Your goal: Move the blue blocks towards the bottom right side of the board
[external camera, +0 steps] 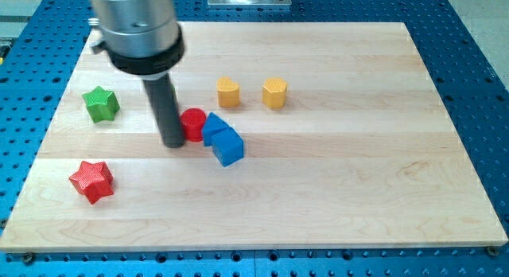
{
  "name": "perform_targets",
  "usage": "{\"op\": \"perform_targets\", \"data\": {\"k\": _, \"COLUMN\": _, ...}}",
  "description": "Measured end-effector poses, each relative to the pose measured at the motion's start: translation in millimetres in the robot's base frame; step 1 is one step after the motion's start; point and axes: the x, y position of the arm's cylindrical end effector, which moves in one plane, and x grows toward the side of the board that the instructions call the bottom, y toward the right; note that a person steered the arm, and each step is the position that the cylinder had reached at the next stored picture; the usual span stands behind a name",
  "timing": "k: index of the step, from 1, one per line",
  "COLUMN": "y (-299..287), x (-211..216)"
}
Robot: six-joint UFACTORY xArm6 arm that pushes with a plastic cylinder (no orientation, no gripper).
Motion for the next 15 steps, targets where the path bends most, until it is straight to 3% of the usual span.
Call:
{"op": "perform_targets", "data": {"k": 2, "y": 131, "x": 5}}
{"op": "perform_targets", "data": {"k": 3, "y": 56, "x": 5}}
{"op": "perform_targets", "data": {"k": 4, "y": 9, "x": 32}}
{"op": "perform_targets", "data": {"k": 6, "y": 229, "x": 53}}
{"op": "perform_targets", "data": {"k": 7, "y": 201, "x": 50}}
{"op": "perform_targets", "data": {"k": 8, "y": 118, "x": 50}}
{"op": "perform_targets", "data": {"k": 9, "y": 50, "x": 28}}
{"op": "perform_targets", "data": {"k": 11, "y": -26, "x": -32}}
{"op": "perform_targets", "data": {"k": 12, "y": 43, "x": -46}}
{"op": "perform_targets", "data": {"k": 13, "y": 151, "x": -34}}
{"op": "perform_targets", "data": {"k": 15, "y": 182, "x": -5}}
